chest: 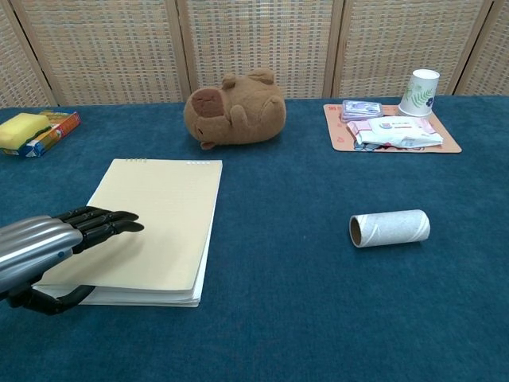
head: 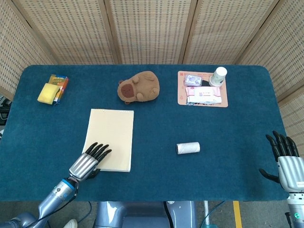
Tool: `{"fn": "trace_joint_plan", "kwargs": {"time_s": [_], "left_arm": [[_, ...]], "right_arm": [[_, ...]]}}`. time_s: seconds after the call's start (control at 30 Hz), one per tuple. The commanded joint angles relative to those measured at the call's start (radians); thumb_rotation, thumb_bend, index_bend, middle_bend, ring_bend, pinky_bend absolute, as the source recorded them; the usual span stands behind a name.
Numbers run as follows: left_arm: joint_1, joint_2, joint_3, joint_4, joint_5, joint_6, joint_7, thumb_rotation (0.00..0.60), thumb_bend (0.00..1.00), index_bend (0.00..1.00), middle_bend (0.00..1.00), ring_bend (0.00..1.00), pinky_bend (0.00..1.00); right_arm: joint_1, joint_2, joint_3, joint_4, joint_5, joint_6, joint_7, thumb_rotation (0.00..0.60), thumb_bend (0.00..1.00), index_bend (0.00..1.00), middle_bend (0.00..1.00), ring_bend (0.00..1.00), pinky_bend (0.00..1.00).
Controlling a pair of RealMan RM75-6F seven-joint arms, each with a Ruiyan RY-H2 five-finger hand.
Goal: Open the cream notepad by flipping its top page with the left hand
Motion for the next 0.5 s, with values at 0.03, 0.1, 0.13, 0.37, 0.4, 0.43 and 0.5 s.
{"fn": "trace_joint_plan", "kwargs": {"time_s": [0.03, 0.1, 0.13, 0.37, 0.4, 0.43, 0.5], "left_arm": [[-0.005, -0.001, -0.007, 0.002, -0.007, -0.003, -0.002, 0.600, 0.52, 0.00, 0.00, 0.00, 0.00], [-0.010, -0.001, -0.016, 0.002, -0.013, -0.005, -0.004, 0.600, 0.52, 0.00, 0.00, 0.00, 0.00], [-0.016, -0.002, -0.024, 0.002, -0.019, -0.007, -0.005, 0.600, 0.52, 0.00, 0.00, 0.00, 0.00], [-0.063, 0.004, -0.098, -0.023, -0.078, -0.045, 0.018, 0.600, 0.52, 0.00, 0.00, 0.00, 0.00], [-0.070, 0.007, -0.105, -0.029, -0.088, -0.055, 0.022, 0.600, 0.52, 0.00, 0.00, 0.00, 0.00], [-0.078, 0.011, -0.114, -0.037, -0.101, -0.068, 0.027, 0.600, 0.52, 0.00, 0.00, 0.00, 0.00], [-0.088, 0.017, -0.120, -0.048, -0.119, -0.088, 0.031, 0.600, 0.52, 0.00, 0.00, 0.00, 0.00]], "right_arm": [[0.000, 0.000, 0.000, 0.000, 0.000, -0.001, 0.000, 0.600, 0.00, 0.00, 0.00, 0.00, 0.00], [0.000, 0.000, -0.001, 0.000, 0.000, -0.001, -0.001, 0.600, 0.00, 0.00, 0.00, 0.00, 0.00], [0.001, 0.000, -0.001, 0.000, 0.000, -0.002, -0.001, 0.600, 0.00, 0.00, 0.00, 0.00, 0.00], [0.002, -0.001, 0.000, 0.000, 0.004, -0.006, -0.004, 0.600, 0.00, 0.00, 0.00, 0.00, 0.00], [0.002, -0.002, 0.000, 0.001, 0.005, -0.007, -0.004, 0.600, 0.00, 0.00, 0.00, 0.00, 0.00], [0.003, -0.002, 0.000, 0.001, 0.007, -0.008, -0.004, 0.600, 0.00, 0.00, 0.00, 0.00, 0.00], [0.003, -0.002, 0.001, 0.002, 0.009, -0.009, -0.004, 0.600, 0.00, 0.00, 0.00, 0.00, 0.00]]}}
